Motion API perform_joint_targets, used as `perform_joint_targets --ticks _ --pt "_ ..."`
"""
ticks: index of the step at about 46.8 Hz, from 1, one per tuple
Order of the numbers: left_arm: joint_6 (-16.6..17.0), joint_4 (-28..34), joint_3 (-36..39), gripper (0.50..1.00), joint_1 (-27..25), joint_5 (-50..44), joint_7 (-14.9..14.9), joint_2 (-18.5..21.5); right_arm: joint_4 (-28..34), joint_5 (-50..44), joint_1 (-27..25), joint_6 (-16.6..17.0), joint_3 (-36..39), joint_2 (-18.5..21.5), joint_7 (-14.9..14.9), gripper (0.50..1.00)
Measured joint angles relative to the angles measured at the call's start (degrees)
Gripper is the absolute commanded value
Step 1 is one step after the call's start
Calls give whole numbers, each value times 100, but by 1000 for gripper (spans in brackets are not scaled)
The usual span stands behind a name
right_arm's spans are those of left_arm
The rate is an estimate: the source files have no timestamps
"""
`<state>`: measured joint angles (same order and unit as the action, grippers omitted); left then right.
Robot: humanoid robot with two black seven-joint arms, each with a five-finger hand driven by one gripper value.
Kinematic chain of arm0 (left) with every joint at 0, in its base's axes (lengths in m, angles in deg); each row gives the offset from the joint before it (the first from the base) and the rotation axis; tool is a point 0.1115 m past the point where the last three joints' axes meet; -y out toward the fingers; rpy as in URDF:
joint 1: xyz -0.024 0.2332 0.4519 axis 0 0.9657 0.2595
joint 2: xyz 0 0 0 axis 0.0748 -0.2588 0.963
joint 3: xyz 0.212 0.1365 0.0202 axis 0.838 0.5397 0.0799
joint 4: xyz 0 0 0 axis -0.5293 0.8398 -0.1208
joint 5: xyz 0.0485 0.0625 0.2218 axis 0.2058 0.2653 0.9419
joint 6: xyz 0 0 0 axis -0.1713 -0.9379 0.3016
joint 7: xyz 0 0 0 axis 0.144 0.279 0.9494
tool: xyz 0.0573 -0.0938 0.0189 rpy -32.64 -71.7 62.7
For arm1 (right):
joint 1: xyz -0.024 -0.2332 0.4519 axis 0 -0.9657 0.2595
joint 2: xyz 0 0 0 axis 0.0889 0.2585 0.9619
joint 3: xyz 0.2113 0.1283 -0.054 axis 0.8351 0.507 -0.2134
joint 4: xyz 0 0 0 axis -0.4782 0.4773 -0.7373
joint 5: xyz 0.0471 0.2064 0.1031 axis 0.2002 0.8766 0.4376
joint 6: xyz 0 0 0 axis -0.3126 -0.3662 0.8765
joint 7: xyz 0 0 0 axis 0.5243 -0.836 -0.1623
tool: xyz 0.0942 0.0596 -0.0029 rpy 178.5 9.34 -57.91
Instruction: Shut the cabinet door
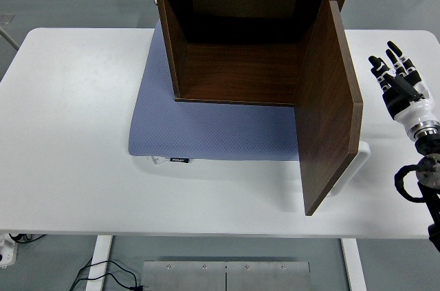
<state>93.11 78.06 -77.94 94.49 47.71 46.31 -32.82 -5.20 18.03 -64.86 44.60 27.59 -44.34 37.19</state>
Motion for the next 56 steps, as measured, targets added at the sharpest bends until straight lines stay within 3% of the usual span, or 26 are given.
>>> perform_joint_targets --ticks 56 --pt "0 0 1 1000 1 2 0 0 -35 26 -52 24 -2 -37 -4 1000"
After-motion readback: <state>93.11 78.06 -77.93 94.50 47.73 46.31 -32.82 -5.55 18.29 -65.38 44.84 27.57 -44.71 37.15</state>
